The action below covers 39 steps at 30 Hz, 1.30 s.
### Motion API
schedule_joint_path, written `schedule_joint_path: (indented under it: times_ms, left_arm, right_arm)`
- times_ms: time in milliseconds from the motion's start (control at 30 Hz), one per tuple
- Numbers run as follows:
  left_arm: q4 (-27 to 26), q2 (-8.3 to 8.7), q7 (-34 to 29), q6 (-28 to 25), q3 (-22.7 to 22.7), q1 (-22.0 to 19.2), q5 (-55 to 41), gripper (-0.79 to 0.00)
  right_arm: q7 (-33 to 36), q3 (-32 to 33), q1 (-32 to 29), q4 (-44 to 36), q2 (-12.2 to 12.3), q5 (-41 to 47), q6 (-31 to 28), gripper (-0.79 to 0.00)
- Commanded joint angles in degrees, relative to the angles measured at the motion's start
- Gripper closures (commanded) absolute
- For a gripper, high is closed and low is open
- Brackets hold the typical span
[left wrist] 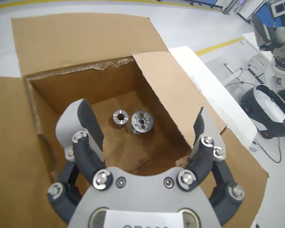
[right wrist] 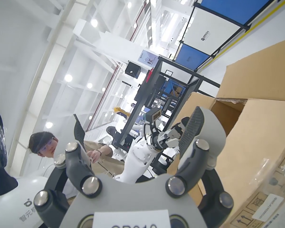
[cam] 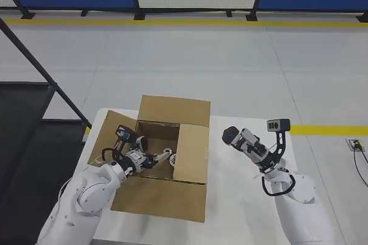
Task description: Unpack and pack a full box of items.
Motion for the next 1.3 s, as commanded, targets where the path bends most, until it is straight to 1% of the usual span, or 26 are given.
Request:
schedule_joint_path:
  times_ms: [0, 133, 333, 467, 600, 700, 733, 800, 867, 933, 1033, 1133, 1267]
  left_arm:
    - [4.29, -0.77, -2.66, 0.03, 2.96, -3.31, -7.88, -0.785]
    - [11.21, -2.18, -7.59, -0.26, 7.48, -8.77, -18.27, -0.785]
    - [20.96, -4.03, -12.54, -0.52, 12.21, -14.59, -29.03, -0.785]
    - [24.96, -5.12, -14.41, -0.82, 14.97, -17.33, -31.97, -0.785]
    - [26.51, -5.79, -14.77, -3.91, 16.40, -19.02, -33.43, -0.785]
    - [24.87, -5.65, -13.97, -6.19, 15.97, -19.15, -32.12, -0.785]
    - [23.47, -5.38, -13.21, -6.64, 15.52, -19.04, -29.55, -0.785]
    - [19.20, -4.92, -12.27, -7.78, 14.51, -17.38, -28.03, -0.785]
    - [14.04, -4.29, -10.71, -6.86, 13.23, -15.73, -22.97, -0.785]
    - [8.89, -3.89, -9.80, -5.48, 12.41, -13.94, -20.03, -0.785]
    - [3.07, -3.77, -9.04, -3.86, 12.79, -12.25, -17.35, -0.785]
    - [1.15, -4.14, -9.14, -2.71, 14.77, -12.50, -16.44, -0.785]
    - [2.44, -5.20, -8.92, -1.41, 18.78, -14.62, -16.02, -0.785]
  right_arm:
    - [1.74, 0.91, -0.68, -0.54, 0.38, 0.42, -0.63, -0.785]
    - [2.70, 2.22, -2.01, -1.11, 0.93, 1.41, -1.76, -0.785]
    - [2.66, 3.63, -3.59, -1.88, 1.62, 2.06, -2.66, -0.785]
    - [2.30, 4.11, -4.36, -2.53, 1.99, 2.37, -2.76, -0.785]
    - [1.96, 4.00, -4.61, -2.82, 2.28, 2.49, -2.86, -0.785]
    - [1.78, 3.71, -4.69, -2.97, 2.47, 2.46, -2.91, -0.785]
    - [1.76, 3.62, -4.71, -2.99, 2.54, 2.34, -2.85, -0.785]
    - [1.55, 3.49, -4.72, -3.09, 2.66, 2.39, -2.86, -0.785]
    - [1.25, 3.32, -4.76, -2.99, 2.76, 2.86, -2.75, -0.785]
    - [1.35, 3.13, -4.67, -2.94, 2.87, 3.66, -2.28, -0.785]
    - [1.16, 3.58, -4.91, -3.18, 3.13, 4.54, -1.67, -0.785]
    - [0.32, 4.36, -5.36, -3.77, 3.29, 5.45, -1.18, -0.785]
    - [0.32, 4.36, -5.36, -3.77, 3.29, 5.45, -1.18, -0.785]
